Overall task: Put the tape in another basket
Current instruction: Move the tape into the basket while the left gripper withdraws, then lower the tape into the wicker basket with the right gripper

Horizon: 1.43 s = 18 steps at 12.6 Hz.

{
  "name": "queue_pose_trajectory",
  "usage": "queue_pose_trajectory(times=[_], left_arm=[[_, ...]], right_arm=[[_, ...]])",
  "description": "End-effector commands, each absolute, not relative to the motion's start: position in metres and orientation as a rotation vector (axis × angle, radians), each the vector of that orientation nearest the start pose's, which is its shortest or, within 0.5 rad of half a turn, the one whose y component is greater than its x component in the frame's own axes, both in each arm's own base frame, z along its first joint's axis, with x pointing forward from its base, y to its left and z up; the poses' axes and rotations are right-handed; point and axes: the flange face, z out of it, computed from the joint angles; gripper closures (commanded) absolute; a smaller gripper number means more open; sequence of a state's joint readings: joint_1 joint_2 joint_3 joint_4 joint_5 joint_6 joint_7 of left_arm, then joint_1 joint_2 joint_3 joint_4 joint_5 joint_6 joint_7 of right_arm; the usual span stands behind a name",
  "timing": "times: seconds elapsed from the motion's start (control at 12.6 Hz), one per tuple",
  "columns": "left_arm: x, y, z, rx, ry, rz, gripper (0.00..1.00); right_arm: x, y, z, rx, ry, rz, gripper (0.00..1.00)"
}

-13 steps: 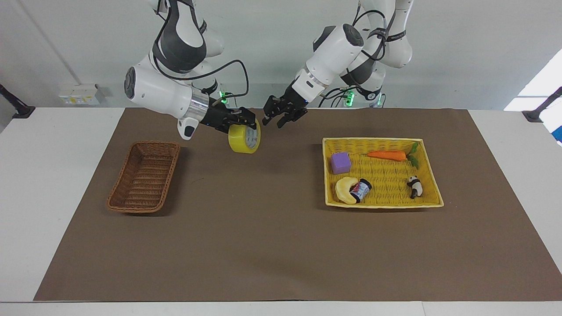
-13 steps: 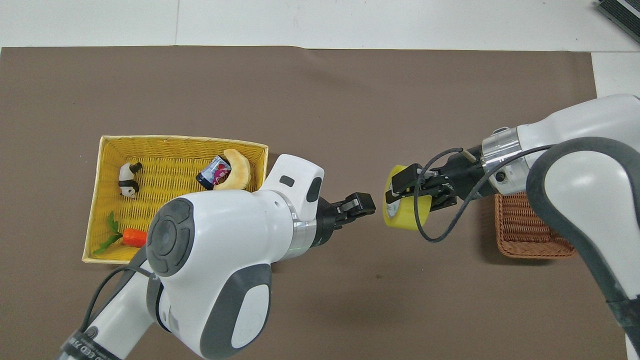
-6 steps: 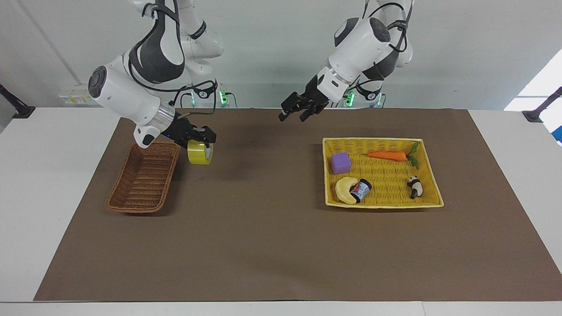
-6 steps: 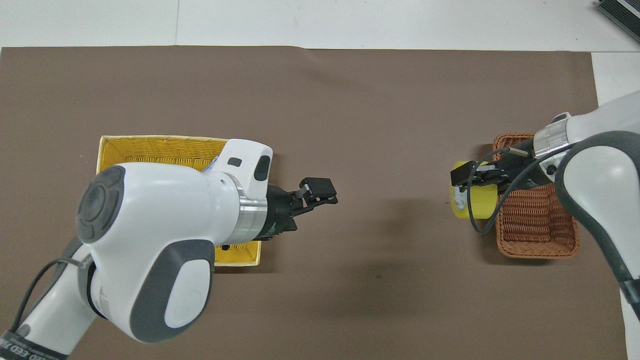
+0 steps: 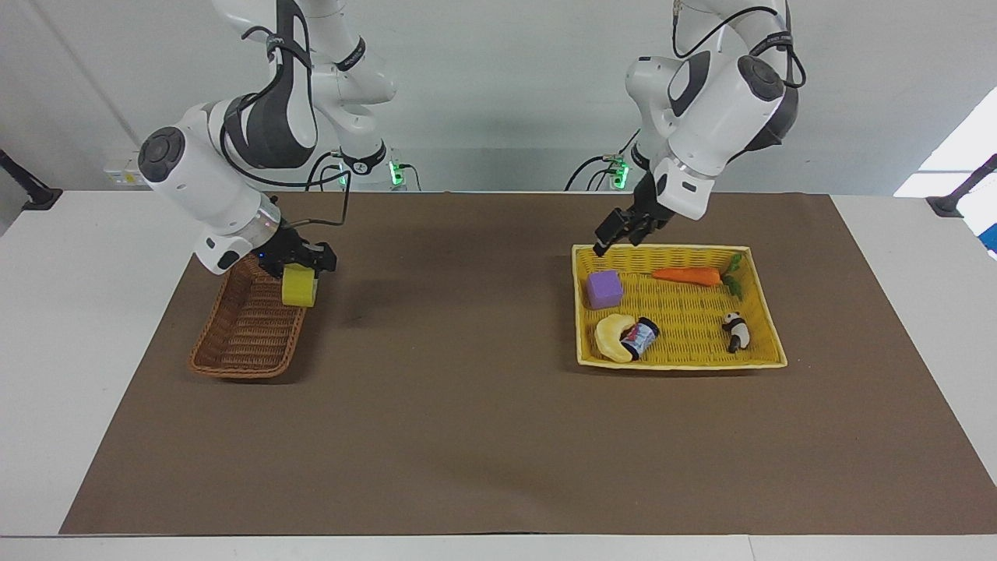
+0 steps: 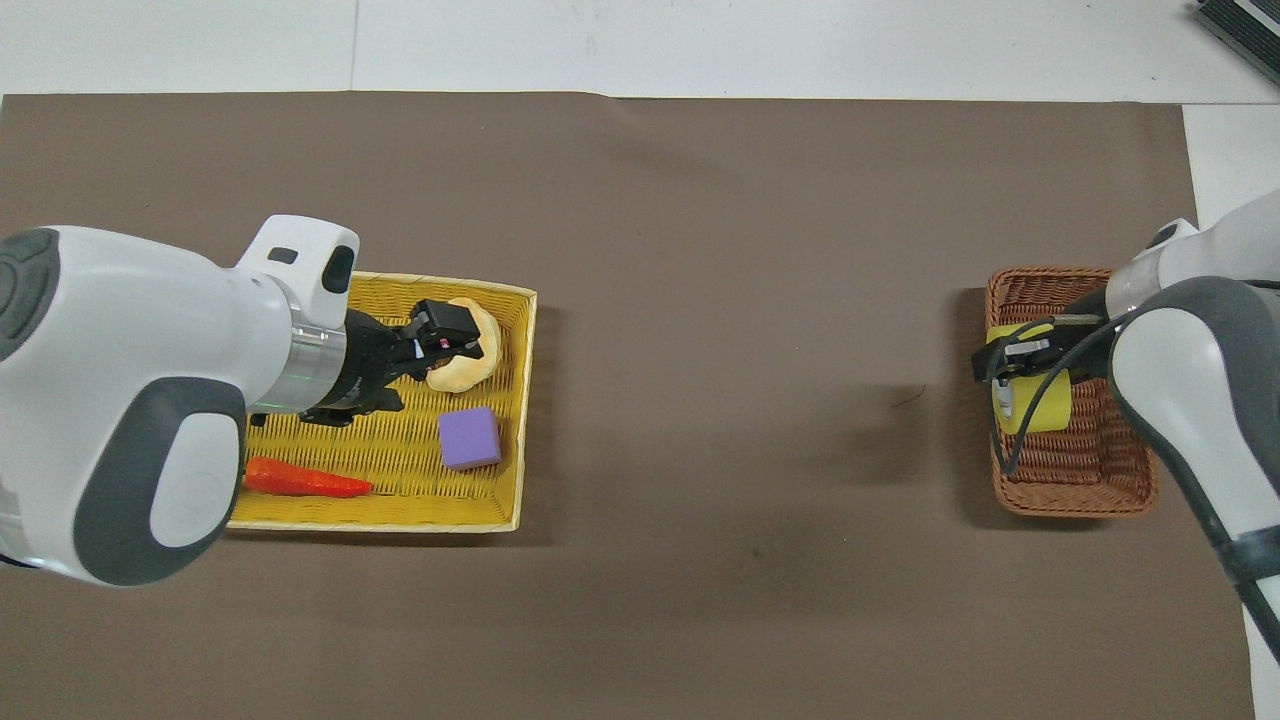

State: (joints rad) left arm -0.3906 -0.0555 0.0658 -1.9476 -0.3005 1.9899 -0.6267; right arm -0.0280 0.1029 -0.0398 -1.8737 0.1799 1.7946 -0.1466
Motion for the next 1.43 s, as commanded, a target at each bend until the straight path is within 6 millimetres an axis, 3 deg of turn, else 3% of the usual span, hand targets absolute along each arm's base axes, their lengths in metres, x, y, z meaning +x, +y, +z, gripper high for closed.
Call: queue_pose_trajectory(times=[0.0,0.16,0.24,0.4,0.56,0.72,0.96,1.19,1.27,1.35], left_arm=[[0.531,-0.139,0.516,-3.324,-0.495,0.036,0.0],[0.54,-0.093,0.515,-3.308,-0.331,-0.011,0.0],[0.542,-0.073,0.513,-3.278,-0.178,-0.011,0.0],[0.546,-0.05,0.521,-3.22,0.055,-0.016,0.0],[0.546,-0.028,0.545,-3.183,0.055,0.016,0.0],[0.552,-0.029,0.57,-3.085,0.132,0.121,0.0],[0.555,-0.025,0.601,-3.09,0.227,0.066,0.0],[0.557,-0.025,0.614,-3.165,0.202,0.043,0.0],[0.558,-0.015,0.631,-3.17,0.172,-0.001,0.0],[0.559,-0.011,0.637,-3.164,0.169,-0.033,0.0]], right_arm=[[0.567,-0.058,0.438,-3.028,-0.159,0.211,1.0],[0.572,-0.097,0.413,-3.018,-0.216,0.206,1.0],[0.575,-0.105,0.403,-3.029,-0.252,0.205,1.0],[0.58,-0.112,0.387,-3.109,-0.314,0.237,1.0],[0.583,-0.105,0.384,-3.126,-0.327,0.235,1.0],[0.583,-0.102,0.37,-3.135,-0.295,0.277,1.0],[0.581,-0.099,0.358,-3.16,-0.337,0.289,1.0],[0.579,-0.09,0.354,-3.16,-0.359,0.304,1.0],[0.579,-0.09,0.353,-3.16,-0.352,0.308,0.86],[0.578,-0.09,0.353,-3.162,-0.337,0.31,0.52]])
